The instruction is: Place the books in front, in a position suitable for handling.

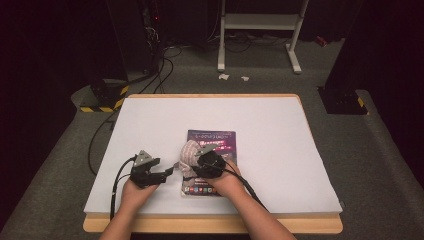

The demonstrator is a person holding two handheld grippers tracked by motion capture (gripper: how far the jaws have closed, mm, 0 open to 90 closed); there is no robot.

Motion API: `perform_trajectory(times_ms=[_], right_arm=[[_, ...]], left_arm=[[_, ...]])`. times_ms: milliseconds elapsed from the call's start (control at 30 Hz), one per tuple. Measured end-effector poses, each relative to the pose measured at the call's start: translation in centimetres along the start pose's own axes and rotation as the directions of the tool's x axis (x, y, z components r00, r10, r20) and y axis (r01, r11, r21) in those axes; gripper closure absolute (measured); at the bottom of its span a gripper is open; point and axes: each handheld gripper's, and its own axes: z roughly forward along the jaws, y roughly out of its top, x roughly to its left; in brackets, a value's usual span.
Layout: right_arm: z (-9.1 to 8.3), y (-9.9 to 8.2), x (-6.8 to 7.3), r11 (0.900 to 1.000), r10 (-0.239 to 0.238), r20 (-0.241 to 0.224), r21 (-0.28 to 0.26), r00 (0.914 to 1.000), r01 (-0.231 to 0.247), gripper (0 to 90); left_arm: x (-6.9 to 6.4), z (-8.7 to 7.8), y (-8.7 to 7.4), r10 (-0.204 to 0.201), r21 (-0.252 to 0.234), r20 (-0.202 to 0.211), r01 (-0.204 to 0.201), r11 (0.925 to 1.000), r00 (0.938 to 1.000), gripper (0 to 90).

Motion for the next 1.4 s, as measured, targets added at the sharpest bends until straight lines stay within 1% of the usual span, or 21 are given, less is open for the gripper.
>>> perform_trajectory(times_ms=[67,133,233,333,400,567,633,667,733,867,1000,1133,1267,1300,1400], right_arm=[[-0.3,-0.3,-0.4,1.0,0.003,0.014,0.005,0.9999,-0.003,62.1],[-0.8,-0.8,-1.0,0.9998,0.02,0.025,0.007,0.9995,-0.02,62.2],[-1.8,-1.9,-2.3,0.999,0.045,0.047,0.003,0.9979,-0.045,62.2],[-3.1,-3.2,-3.7,0.9972,0.074,0.076,0.001,0.9944,-0.075,62.3],[-4.0,-4.2,-4.7,0.9956,0.093,0.093,-0.003,0.9913,-0.093,62.3],[-6.4,-6.8,-6.9,0.9888,0.149,0.136,-0.014,0.9794,-0.149,62.5],[-7.0,-7.5,-7.6,0.9847,0.174,0.142,-0.019,0.9744,-0.173,62.6],[-7.2,-7.8,-7.8,0.984,0.178,0.143,-0.022,0.9735,-0.177,62.6],[-7.5,-8.1,-8.0,0.9837,0.18,0.152,-0.022,0.9719,-0.178,62.7],[-7.4,-8.0,-7.9,0.985,0.172,0.16,-0.019,0.9719,-0.172,62.7],[-7.3,-7.7,-7.7,0.9858,0.167,0.164,-0.012,0.9723,-0.167,63.1],[-6.9,-7.1,-7.2,0.9875,0.156,0.175,-0.001,0.9721,-0.158,63.6],[-5.9,-6.0,-6.2,0.99,0.138,0.173,0.008,0.9753,-0.141,63.6],[-5.7,-5.7,-6.1,0.9918,0.124,0.168,0.007,0.9779,-0.127,63.6],[-4.7,-4.8,-5.3,0.9933,0.114,0.144,0.005,0.983,-0.116,63.6]], left_arm=[[0.0,0.0,0.0,0.001,0.001,0.001,-0.001,1.0,1.0,27.5],[-0.1,0.0,0.0,0.0,0.002,0.001,0.0,1.0,1.0,27.5],[-0.1,0.1,0.0,0.005,0.005,0.001,-0.005,1.0,1.0,27.5],[-0.1,0.1,0.0,0.001,0.005,0.002,-0.001,1.0,1.0,27.5],[-0.1,0.1,0.0,-0.001,0.005,0.004,0.001,1.0,1.0,27.5],[-0.1,0.1,0.0,-0.002,0.009,0.003,0.002,1.0,1.0,27.5],[-0.1,0.2,0.0,0.001,0.011,0.002,-0.001,0.9999,1.0,27.5],[-0.1,0.2,0.0,0.001,0.012,0.002,-0.001,0.9999,1.0,27.6],[-0.1,0.2,0.0,-0.001,0.012,0.002,0.001,0.9999,1.0,27.6],[-0.1,0.2,0.0,0.002,0.012,0.002,-0.002,0.9999,1.0,27.6],[0.0,0.2,0.0,0.001,0.012,0.005,-0.001,0.9999,1.0,27.6],[0.0,0.2,0.0,-0.001,0.012,0.005,0.001,0.9999,1.0,27.6],[0.0,0.2,0.0,-0.001,0.011,0.004,0.001,0.9999,1.0,27.5],[0.0,0.2,0.0,-0.001,0.012,0.004,0.001,0.9999,1.0,27.6],[-0.1,0.2,0.0,0.0,0.012,0.006,0.0,0.9999,1.0,27.6]])
